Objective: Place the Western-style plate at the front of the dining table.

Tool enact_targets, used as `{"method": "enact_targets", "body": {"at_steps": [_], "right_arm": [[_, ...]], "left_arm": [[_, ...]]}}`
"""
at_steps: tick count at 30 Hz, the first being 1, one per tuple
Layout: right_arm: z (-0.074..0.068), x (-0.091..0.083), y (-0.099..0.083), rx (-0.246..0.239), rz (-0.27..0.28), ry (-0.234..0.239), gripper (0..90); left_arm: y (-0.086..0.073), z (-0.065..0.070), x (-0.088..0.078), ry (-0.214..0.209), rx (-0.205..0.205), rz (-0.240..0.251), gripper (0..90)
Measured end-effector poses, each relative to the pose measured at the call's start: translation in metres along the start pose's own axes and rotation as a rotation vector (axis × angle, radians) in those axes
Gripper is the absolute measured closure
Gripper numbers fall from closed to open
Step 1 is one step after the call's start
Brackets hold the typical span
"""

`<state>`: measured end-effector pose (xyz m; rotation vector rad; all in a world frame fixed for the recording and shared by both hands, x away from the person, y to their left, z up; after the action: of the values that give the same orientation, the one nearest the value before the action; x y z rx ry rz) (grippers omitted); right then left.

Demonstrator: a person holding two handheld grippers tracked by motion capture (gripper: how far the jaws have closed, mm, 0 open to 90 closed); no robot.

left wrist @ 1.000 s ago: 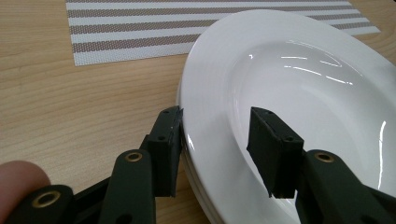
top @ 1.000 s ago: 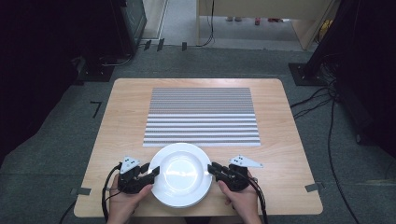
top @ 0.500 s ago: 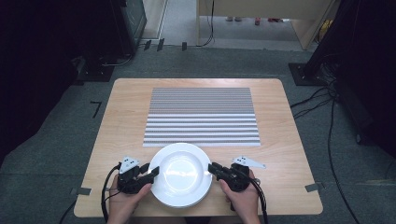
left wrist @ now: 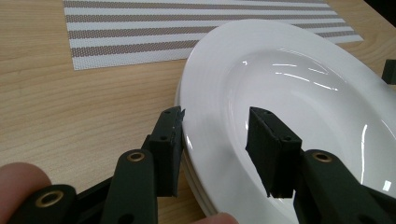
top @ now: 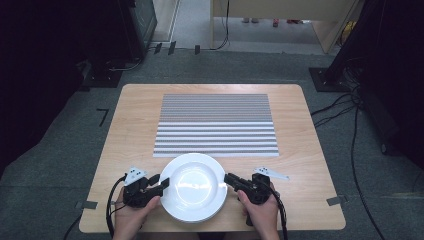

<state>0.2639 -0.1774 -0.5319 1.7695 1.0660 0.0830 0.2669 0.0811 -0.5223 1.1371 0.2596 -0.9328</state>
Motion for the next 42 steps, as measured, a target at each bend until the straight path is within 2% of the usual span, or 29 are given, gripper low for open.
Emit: {"method": "enact_targets", "body": {"at_steps": [5, 6, 7, 8, 9, 10, 11, 12, 14, 16, 18, 25, 27, 28, 33, 34, 36, 37, 38, 39, 42], "right_arm": [[0.001, 0.0, 0.0, 0.023, 0.008, 0.01, 77.6], [-0.001, -0.001, 0.002, 0.064, 0.024, 0.047, 77.6], [-0.001, -0.001, 0.002, 0.064, 0.024, 0.047, 77.6], [-0.001, -0.001, 0.002, 0.086, 0.025, 0.067, 77.4], [0.003, -0.001, 0.001, 0.089, 0.027, 0.027, 78.1], [0.005, -0.002, 0.002, 0.095, 0.036, 0.009, 77.9], [0.005, -0.002, 0.002, 0.095, 0.036, 0.009, 77.9], [0.01, -0.003, 0.001, 0.14, 0.028, 0.017, 77.2], [0.011, -0.002, -0.001, 0.161, 0.019, 0.031, 77.3], [0.011, -0.001, -0.002, 0.171, 0.013, 0.04, 77.3], [0.007, 0.003, -0.004, 0.181, 0.002, 0.07, 76.9], [0.006, 0.003, -0.005, 0.179, 0.016, 0.079, 78.3], [0.007, 0.004, -0.005, 0.197, 0.018, 0.077, 79.7], [0.007, 0.004, -0.005, 0.222, 0.012, 0.089, 80.2], [0.002, 0.005, -0.006, 0.227, -0.004, 0.114, 80.3], [-0.003, 0.008, -0.008, 0.212, -0.009, 0.118, 80.3], [-0.003, 0.009, -0.009, 0.181, -0.002, 0.096, 80.4], [-0.003, 0.009, -0.009, 0.181, -0.002, 0.096, 80.4], [-0.003, 0.008, -0.008, 0.172, 0.002, 0.1, 80.4], [-0.004, 0.008, -0.008, 0.142, 0.014, 0.1, 80.1], [-0.005, 0.008, -0.007, 0.124, 0.039, 0.114, 80.5]], "left_arm": [[0.0, 0.0, 0.001, 0.001, -0.002, -0.004, 56.5], [-0.001, 0.0, 0.001, 0.0, -0.002, -0.007, 56.5], [-0.001, 0.0, 0.001, 0.0, -0.003, -0.009, 56.5], [-0.001, 0.0, 0.001, -0.001, -0.005, -0.011, 56.3], [-0.001, 0.0, 0.001, -0.002, -0.006, -0.011, 56.1], [-0.001, 0.0, 0.001, -0.004, -0.007, -0.012, 55.9], [-0.001, 0.0, 0.001, -0.004, -0.007, -0.012, 55.8], [-0.001, -0.001, 0.001, -0.004, -0.008, -0.012, 55.8], [-0.002, -0.001, 0.002, 0.0, -0.007, -0.016, 55.9], [-0.002, -0.001, 0.002, 0.002, -0.008, -0.019, 55.9], [-0.003, -0.001, 0.003, 0.001, -0.012, -0.02, 55.9], [-0.003, -0.002, 0.004, -0.002, -0.029, -0.019, 55.3], [-0.003, -0.002, 0.004, -0.005, -0.034, -0.019, 55.1], [-0.003, -0.002, 0.004, -0.007, -0.037, -0.02, 55.2], [-0.003, -0.002, 0.004, -0.006, -0.036, -0.017, 55.1], [-0.003, -0.002, 0.005, -0.004, -0.034, -0.015, 54.8], [-0.003, -0.002, 0.005, -0.004, -0.033, -0.015, 54.7], [-0.003, -0.002, 0.005, -0.004, -0.033, -0.015, 54.6], [-0.003, -0.002, 0.004, -0.005, -0.033, -0.016, 54.6], [-0.003, -0.002, 0.005, -0.005, -0.034, -0.015, 54.2], [-0.004, -0.002, 0.005, -0.01, -0.036, -0.014, 53.9]]}}
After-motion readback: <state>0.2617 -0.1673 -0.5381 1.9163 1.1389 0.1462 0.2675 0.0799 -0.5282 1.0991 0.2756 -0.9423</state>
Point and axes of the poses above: each handheld gripper's, and its own axes: x roughly forward along the jaws, y roughly out of its top, z roughly to its right, the point moved 8 cm from there along x, roughly forward along the jaws, and after that the axes turned 13 degrees about -x, right-handed, at the moved point
